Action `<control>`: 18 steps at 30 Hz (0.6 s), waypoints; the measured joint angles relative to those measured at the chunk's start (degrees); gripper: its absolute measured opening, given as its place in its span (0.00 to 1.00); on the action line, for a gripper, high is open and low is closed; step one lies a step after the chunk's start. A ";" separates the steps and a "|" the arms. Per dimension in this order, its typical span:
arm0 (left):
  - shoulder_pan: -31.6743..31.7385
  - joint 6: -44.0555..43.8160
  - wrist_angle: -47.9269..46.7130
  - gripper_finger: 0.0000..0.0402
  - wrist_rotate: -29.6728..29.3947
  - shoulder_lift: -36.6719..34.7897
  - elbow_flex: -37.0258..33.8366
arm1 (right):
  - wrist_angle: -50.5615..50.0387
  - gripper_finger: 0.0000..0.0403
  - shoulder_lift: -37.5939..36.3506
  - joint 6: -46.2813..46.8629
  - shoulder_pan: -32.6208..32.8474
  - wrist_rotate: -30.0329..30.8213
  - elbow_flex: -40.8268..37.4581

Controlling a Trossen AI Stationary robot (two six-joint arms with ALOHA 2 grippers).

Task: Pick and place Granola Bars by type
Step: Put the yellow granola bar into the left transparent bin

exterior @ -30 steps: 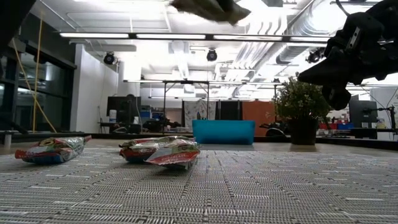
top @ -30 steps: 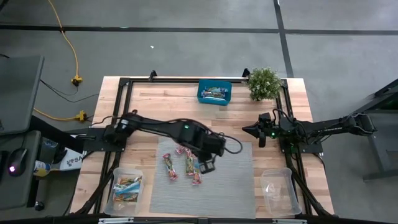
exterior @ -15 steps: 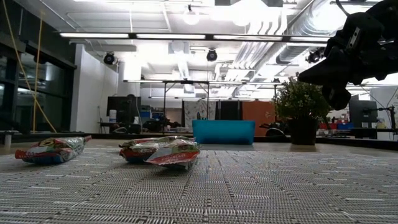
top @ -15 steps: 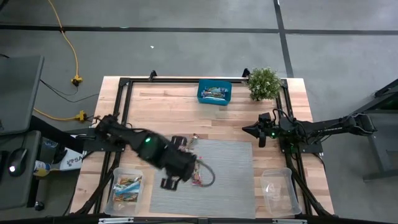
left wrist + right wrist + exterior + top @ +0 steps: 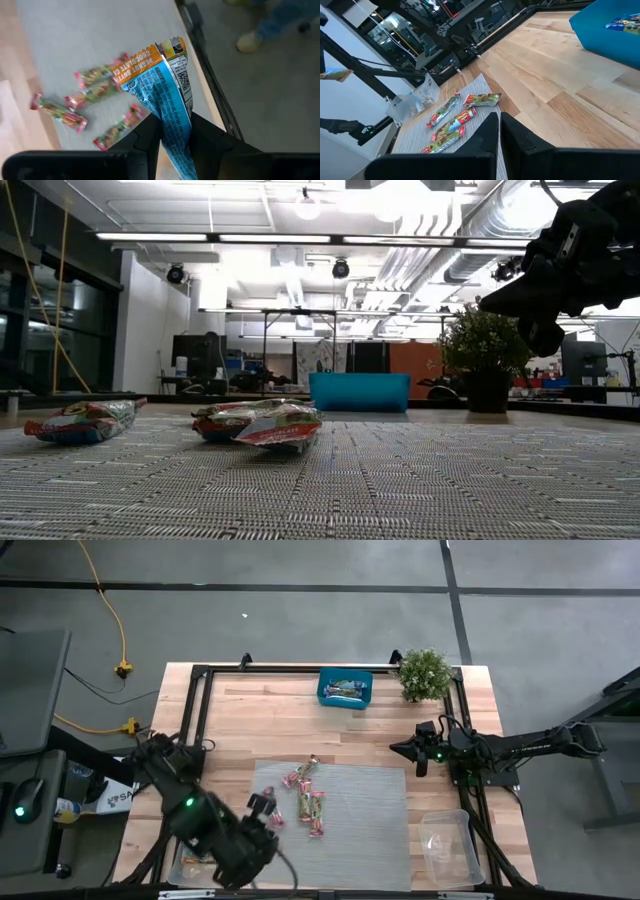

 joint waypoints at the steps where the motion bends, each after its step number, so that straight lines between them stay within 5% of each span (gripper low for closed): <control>1: -0.62 -0.32 -0.11 0.22 0.39 -0.11 -1.18 | 0.00 0.00 0.01 0.00 0.01 -0.01 0.00; 18: -9.11 -11.18 -0.22 0.22 10.34 -10.09 -41.84 | -0.02 0.00 0.00 0.00 0.02 -0.01 0.00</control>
